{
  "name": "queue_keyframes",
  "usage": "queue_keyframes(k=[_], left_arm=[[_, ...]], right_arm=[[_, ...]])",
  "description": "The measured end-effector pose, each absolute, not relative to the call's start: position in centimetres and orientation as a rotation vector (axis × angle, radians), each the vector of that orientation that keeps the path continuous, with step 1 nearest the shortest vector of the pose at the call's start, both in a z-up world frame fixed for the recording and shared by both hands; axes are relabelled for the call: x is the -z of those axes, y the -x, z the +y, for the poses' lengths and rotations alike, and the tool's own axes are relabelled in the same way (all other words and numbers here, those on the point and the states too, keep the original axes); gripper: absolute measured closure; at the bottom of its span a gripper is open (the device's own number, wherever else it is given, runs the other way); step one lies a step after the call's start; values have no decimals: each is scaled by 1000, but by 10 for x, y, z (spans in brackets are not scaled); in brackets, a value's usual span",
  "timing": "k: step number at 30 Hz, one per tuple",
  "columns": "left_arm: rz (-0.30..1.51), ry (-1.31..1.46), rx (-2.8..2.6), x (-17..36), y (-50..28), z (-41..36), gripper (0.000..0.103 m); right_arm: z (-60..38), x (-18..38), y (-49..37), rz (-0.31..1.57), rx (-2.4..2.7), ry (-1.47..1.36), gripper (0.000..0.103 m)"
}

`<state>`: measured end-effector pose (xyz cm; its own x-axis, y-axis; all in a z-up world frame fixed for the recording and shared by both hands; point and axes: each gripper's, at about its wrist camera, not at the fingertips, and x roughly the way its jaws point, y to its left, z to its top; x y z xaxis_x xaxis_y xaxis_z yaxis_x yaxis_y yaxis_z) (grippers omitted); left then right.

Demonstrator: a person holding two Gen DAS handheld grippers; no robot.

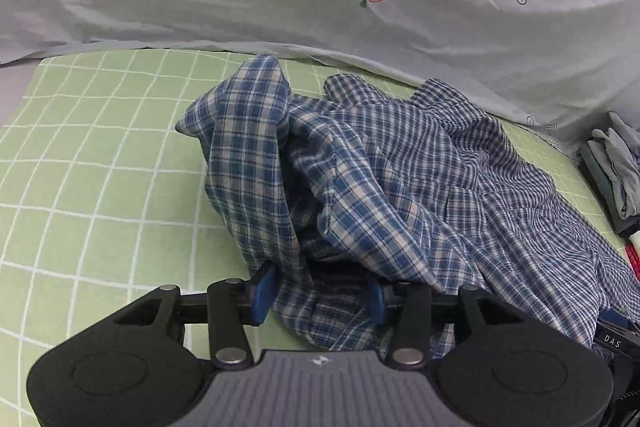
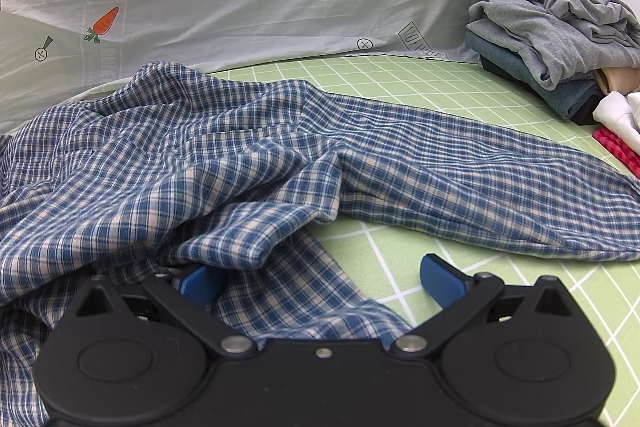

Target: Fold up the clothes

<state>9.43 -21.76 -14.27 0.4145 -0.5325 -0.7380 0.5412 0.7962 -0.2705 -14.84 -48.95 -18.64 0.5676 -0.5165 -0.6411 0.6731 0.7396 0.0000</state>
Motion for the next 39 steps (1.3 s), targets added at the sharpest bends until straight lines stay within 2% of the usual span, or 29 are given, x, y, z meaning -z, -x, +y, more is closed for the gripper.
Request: queue_keyframes(k=[10, 15, 16, 17, 18, 22, 26, 37, 38, 39], left_arm=[[962, -42, 495, 151, -96, -221, 53], [975, 12, 454, 151, -96, -203, 57], [969, 5, 454, 151, -95, -203, 62], [968, 1, 455, 153, -95, -204, 88], [971, 21, 452, 154, -96, -203, 100], [991, 143, 414, 158, -105, -190, 100], [932, 71, 331, 146, -111, -168, 100], [577, -197, 9, 57, -156, -83, 100], [547, -213, -8, 50, -157, -82, 99], [533, -211, -21, 47, -159, -82, 93]], right_arm=[[-489, 186, 148, 663, 711, -258, 0], [-489, 186, 148, 663, 711, -258, 0], [-489, 186, 148, 663, 711, -258, 0], [-489, 186, 148, 663, 711, -258, 0], [-489, 186, 148, 663, 711, -258, 0], [-489, 186, 148, 663, 710, -258, 0], [-489, 186, 148, 663, 709, -257, 0], [-489, 186, 148, 663, 708, -256, 0], [-489, 185, 148, 663, 708, -256, 0], [-489, 185, 149, 663, 708, -256, 0]])
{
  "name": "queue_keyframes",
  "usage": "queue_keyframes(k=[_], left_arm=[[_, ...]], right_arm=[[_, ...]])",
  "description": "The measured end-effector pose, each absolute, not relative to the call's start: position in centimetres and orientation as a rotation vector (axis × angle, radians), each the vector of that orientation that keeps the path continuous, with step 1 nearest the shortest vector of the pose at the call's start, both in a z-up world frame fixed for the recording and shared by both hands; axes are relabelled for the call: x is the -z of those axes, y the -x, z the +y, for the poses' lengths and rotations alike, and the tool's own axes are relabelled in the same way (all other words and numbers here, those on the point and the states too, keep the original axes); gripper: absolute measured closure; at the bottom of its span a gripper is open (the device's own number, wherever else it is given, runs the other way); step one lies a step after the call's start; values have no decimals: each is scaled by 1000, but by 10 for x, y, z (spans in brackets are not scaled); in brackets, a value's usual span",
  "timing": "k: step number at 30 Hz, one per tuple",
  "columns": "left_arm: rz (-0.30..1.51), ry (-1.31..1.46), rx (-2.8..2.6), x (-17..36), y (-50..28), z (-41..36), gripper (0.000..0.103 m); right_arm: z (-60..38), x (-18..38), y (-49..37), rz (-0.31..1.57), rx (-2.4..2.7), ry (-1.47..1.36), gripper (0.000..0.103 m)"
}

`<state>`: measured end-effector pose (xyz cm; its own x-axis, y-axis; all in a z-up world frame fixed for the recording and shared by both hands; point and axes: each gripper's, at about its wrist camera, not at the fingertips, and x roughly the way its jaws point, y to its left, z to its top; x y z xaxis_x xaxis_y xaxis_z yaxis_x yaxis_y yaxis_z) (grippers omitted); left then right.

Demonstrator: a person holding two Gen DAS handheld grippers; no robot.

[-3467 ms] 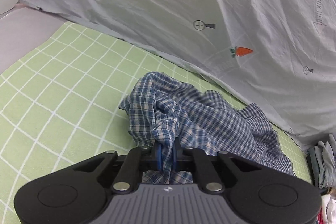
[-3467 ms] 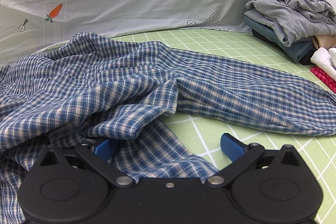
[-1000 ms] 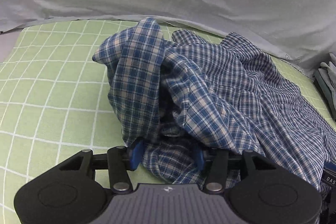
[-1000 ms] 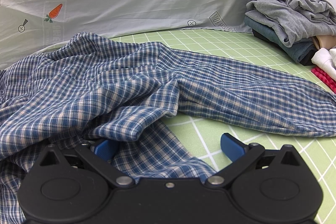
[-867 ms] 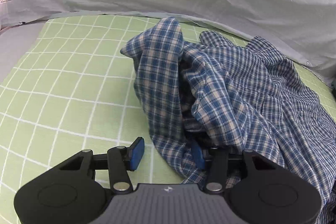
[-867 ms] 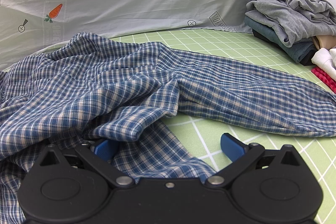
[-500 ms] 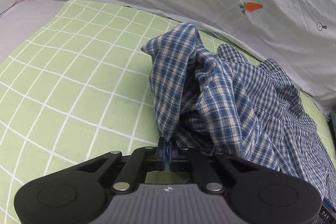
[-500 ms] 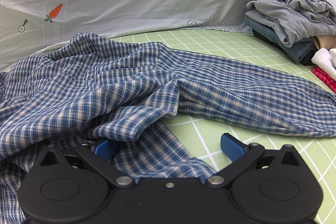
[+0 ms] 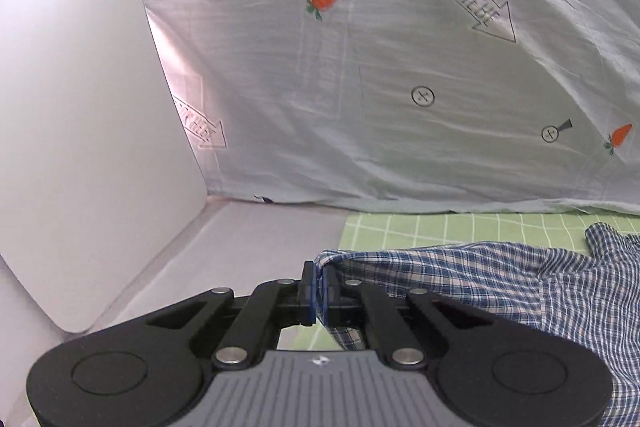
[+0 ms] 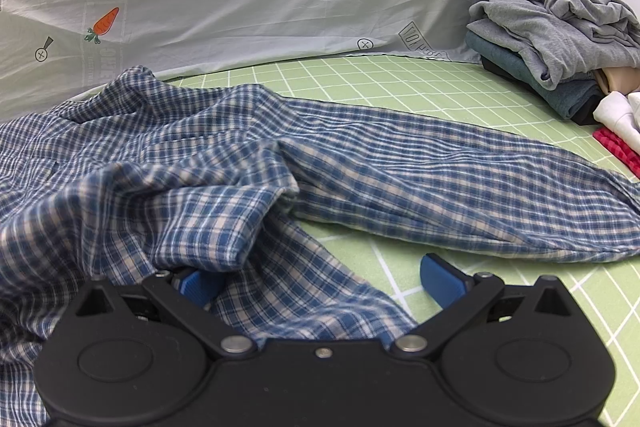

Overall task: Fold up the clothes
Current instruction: 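Pull the held sleeve cuff with the left gripper away from the shirt body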

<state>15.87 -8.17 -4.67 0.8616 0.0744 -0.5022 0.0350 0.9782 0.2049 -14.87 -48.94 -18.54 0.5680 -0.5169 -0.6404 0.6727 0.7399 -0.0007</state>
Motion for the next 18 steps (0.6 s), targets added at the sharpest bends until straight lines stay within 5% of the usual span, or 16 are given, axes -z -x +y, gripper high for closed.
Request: queue_keyframes(k=[7, 15, 18], left_arm=[[715, -89, 17, 92, -152, -81, 78], [888, 160, -28, 145, -106, -70, 45], [906, 288, -35, 157, -106, -66, 45]], right_arm=[[-490, 185, 149, 663, 707, -254, 0], [-490, 186, 149, 663, 706, -252, 0], [-490, 186, 149, 664, 706, -252, 0]])
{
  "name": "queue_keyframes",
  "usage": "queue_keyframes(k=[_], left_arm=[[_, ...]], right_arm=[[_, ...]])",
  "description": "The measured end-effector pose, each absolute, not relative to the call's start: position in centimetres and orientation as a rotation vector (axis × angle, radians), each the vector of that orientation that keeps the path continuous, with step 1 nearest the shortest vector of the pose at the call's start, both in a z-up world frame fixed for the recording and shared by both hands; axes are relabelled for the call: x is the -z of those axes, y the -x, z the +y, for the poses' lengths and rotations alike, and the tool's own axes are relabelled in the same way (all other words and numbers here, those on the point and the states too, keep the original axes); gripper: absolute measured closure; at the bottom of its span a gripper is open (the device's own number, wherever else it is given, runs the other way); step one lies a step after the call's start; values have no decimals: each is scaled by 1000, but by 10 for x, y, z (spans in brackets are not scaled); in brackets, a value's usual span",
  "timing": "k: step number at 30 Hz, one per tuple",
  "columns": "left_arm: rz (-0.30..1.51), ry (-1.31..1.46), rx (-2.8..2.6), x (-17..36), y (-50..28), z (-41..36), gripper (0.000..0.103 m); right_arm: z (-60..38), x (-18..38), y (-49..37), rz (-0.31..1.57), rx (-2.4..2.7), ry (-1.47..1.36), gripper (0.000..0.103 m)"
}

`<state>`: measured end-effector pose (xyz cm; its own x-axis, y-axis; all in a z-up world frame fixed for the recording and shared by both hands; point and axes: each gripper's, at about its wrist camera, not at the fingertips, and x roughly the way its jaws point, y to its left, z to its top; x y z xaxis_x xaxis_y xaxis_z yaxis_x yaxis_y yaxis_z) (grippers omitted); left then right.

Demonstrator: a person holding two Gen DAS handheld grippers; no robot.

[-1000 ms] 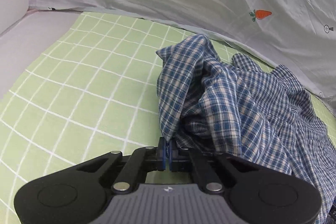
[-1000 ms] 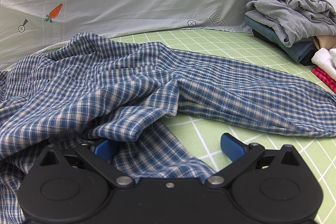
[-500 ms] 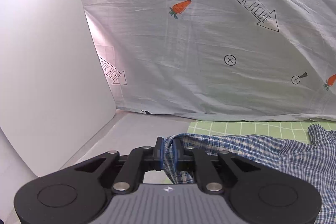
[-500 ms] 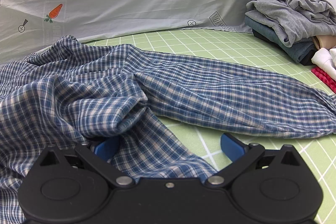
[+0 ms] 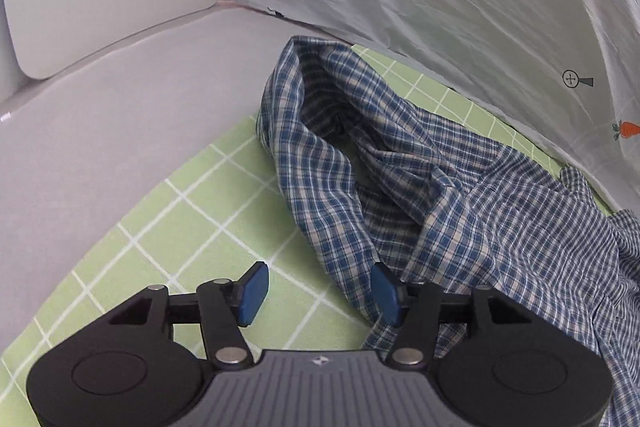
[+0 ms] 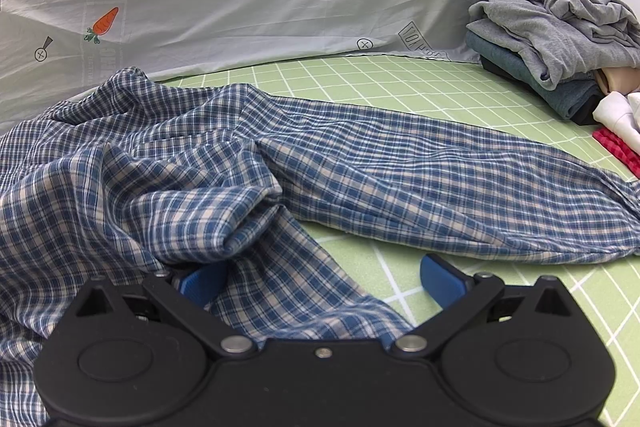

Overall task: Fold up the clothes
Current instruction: 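Pull the held sleeve cuff with the left gripper away from the shirt body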

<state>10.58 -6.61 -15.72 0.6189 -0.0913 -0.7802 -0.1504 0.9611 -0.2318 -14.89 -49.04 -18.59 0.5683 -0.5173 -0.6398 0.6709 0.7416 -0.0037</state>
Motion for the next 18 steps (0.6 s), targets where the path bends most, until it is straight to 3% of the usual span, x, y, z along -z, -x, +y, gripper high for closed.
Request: queue_keyframes(k=[4, 6, 8, 11, 18], left_arm=[[898, 359, -39, 160, -112, -65, 48], [904, 347, -41, 161, -117, -65, 75], [910, 335, -44, 161, -121, -66, 94], [887, 310, -95, 152, -121, -55, 101], [728, 94, -272, 93, -108, -14, 101]], right_arm=[[-491, 186, 149, 663, 706, -251, 0], [-491, 186, 149, 664, 705, -251, 0], [-491, 186, 149, 664, 705, -251, 0], [-491, 186, 150, 663, 704, -251, 0], [-492, 187, 150, 663, 702, -250, 0]])
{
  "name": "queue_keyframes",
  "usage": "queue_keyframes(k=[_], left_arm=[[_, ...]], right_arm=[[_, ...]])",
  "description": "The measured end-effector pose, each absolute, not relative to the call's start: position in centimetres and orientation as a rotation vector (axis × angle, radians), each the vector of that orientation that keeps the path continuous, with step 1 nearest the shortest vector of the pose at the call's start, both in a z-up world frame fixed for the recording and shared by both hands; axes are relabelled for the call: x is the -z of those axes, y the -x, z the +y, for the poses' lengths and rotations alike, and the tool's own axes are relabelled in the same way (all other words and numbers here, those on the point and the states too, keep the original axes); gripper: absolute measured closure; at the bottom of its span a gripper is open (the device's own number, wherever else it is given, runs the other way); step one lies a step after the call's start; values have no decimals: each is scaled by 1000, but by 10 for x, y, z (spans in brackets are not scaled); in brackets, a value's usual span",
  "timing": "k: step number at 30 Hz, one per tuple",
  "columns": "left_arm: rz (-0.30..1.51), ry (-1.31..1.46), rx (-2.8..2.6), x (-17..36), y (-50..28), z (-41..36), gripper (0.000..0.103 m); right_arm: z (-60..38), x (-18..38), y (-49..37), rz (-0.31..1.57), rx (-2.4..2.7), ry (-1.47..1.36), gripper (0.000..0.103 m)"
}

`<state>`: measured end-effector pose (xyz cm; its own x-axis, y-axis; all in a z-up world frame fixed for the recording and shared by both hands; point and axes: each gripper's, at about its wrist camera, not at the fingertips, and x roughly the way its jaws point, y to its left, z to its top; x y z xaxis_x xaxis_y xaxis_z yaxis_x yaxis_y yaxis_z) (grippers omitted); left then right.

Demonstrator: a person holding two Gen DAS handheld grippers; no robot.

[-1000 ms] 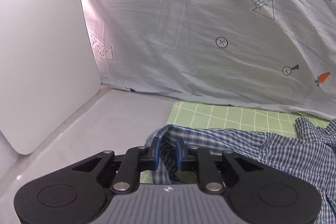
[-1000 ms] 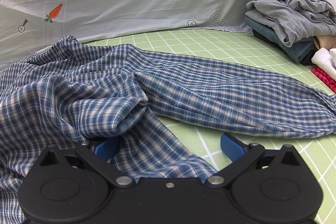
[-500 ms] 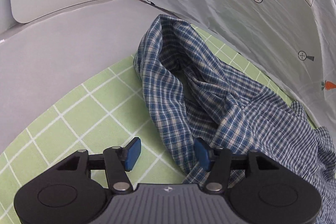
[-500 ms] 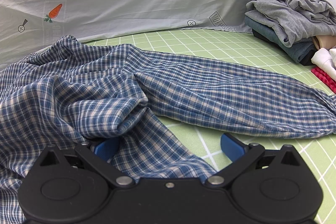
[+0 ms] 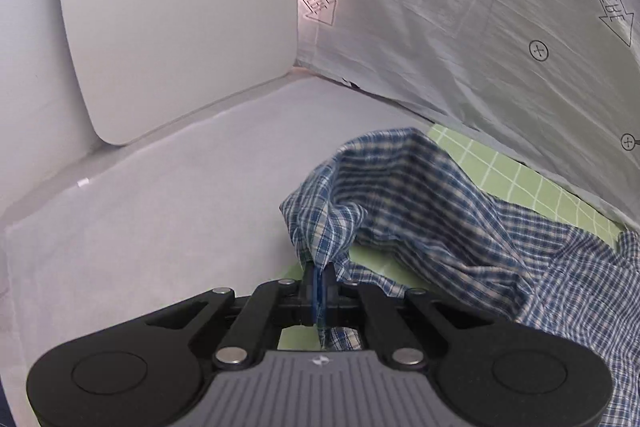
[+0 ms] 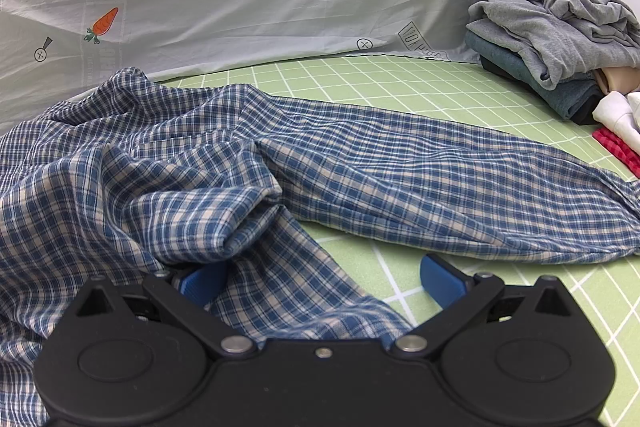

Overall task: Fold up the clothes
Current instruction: 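Pull the held sleeve cuff with the left gripper away from the shirt body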

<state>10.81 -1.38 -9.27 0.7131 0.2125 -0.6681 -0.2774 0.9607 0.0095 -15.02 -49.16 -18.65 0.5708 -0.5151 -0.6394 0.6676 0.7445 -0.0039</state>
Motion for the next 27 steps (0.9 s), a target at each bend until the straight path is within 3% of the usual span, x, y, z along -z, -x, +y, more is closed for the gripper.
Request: queue_keyframes(k=[7, 10, 12, 14, 18, 19, 21, 27], left_arm=[[560, -57, -345, 45, -102, 13, 94], [587, -99, -279, 46, -100, 16, 84], [657, -66, -196, 57, -97, 18, 68], [760, -51, -102, 78, -96, 15, 66], [771, -70, -151, 101, -86, 12, 61], [771, -27, -188, 104, -87, 20, 57], [774, 82, -270, 109, -90, 39, 38], [763, 552, -442, 132, -88, 106, 38]], right_arm=[[-491, 187, 150, 662, 713, -253, 0], [-490, 187, 150, 661, 725, -257, 0], [-489, 187, 150, 660, 733, -260, 0], [-489, 187, 150, 659, 740, -262, 0], [-487, 187, 149, 657, 760, -269, 0], [-486, 187, 149, 656, 769, -271, 0], [-485, 187, 149, 655, 778, -274, 0], [-483, 188, 148, 654, 797, -280, 0]])
